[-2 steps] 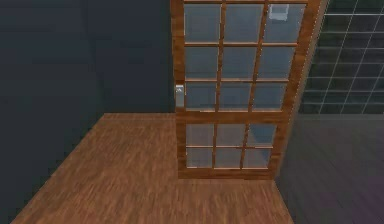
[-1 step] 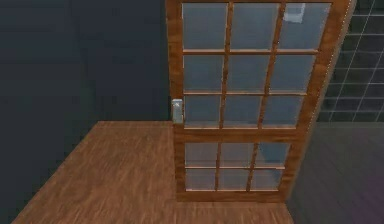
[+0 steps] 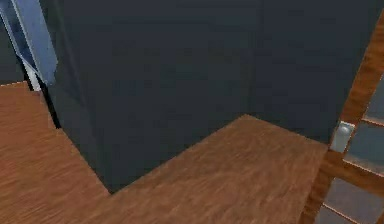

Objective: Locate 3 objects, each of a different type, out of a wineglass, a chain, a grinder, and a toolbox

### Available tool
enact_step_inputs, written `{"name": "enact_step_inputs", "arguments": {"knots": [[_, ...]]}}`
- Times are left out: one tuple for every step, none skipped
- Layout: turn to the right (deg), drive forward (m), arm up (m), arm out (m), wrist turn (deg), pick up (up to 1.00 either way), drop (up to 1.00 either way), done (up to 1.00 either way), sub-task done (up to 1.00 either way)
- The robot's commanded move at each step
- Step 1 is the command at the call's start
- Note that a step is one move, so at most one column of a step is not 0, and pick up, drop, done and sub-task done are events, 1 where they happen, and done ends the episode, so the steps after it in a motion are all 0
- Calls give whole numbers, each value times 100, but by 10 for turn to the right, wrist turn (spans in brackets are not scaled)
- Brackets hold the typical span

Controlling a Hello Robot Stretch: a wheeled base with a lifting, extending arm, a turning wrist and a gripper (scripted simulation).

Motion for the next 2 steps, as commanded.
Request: {"name": "enact_step_inputs", "arguments": {"knots": [[-420, 0, 0, 0, 0, 0, 0, 0, 0], [0, 35, 0, 0, 0, 0, 0, 0, 0]]}}
